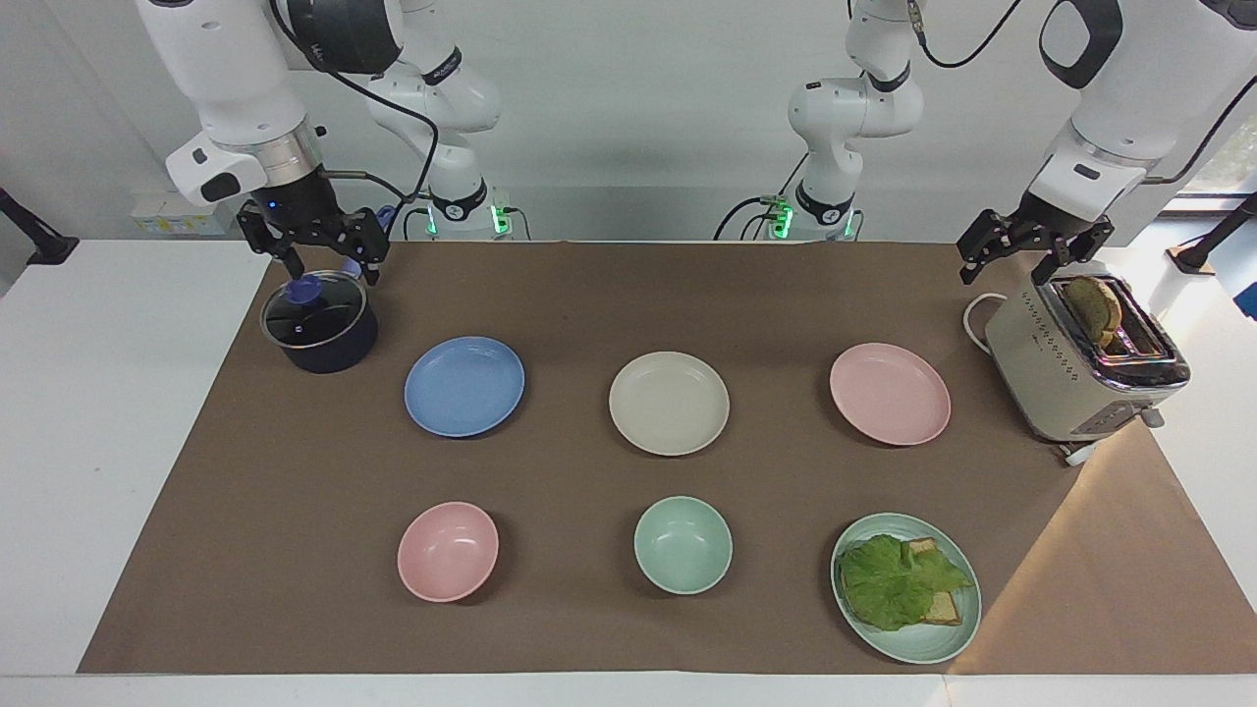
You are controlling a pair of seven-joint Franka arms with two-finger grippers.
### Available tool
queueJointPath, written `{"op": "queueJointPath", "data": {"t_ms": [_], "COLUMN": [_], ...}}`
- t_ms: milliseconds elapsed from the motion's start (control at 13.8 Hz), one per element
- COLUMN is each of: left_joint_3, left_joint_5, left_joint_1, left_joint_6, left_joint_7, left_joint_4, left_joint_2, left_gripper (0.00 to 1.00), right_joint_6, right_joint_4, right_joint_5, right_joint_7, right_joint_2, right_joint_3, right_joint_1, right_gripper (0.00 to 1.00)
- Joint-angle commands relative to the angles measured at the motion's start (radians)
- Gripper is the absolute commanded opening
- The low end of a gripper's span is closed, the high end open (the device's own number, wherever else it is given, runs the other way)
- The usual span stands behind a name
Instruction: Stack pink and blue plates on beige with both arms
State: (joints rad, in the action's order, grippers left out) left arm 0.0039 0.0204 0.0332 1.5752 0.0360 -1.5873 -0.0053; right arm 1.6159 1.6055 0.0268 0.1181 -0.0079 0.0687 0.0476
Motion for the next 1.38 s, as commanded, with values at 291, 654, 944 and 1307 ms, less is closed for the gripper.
{"op": "queueJointPath", "data": {"t_ms": [291, 654, 944, 1307], "left_joint_3": [-0.001, -0.001, -0.001, 0.001], "left_joint_5": [-0.017, -0.014, -0.002, -0.002], "left_joint_1": [0.002, -0.016, -0.016, -0.030], "left_joint_6": [-0.012, -0.012, 0.003, 0.132], "left_joint_7": [-0.004, -0.002, -0.005, -0.008], "left_joint_4": [0.009, -0.003, -0.068, -0.222], "left_joint_2": [-0.004, -0.008, -0.021, -0.022], "left_gripper": [1.00, 1.00, 1.00, 1.00], "right_joint_6": [0.004, 0.004, 0.004, 0.005], "right_joint_4": [0.024, 0.024, 0.024, 0.024], "right_joint_5": [-0.013, -0.013, -0.013, -0.013], "right_joint_7": [0.009, 0.006, 0.006, 0.006], "right_joint_2": [-0.020, -0.020, -0.020, -0.020], "right_joint_3": [0.006, 0.005, 0.005, 0.003], "right_joint_1": [0.011, 0.011, 0.012, 0.012], "right_gripper": [1.00, 1.00, 1.00, 1.00]}}
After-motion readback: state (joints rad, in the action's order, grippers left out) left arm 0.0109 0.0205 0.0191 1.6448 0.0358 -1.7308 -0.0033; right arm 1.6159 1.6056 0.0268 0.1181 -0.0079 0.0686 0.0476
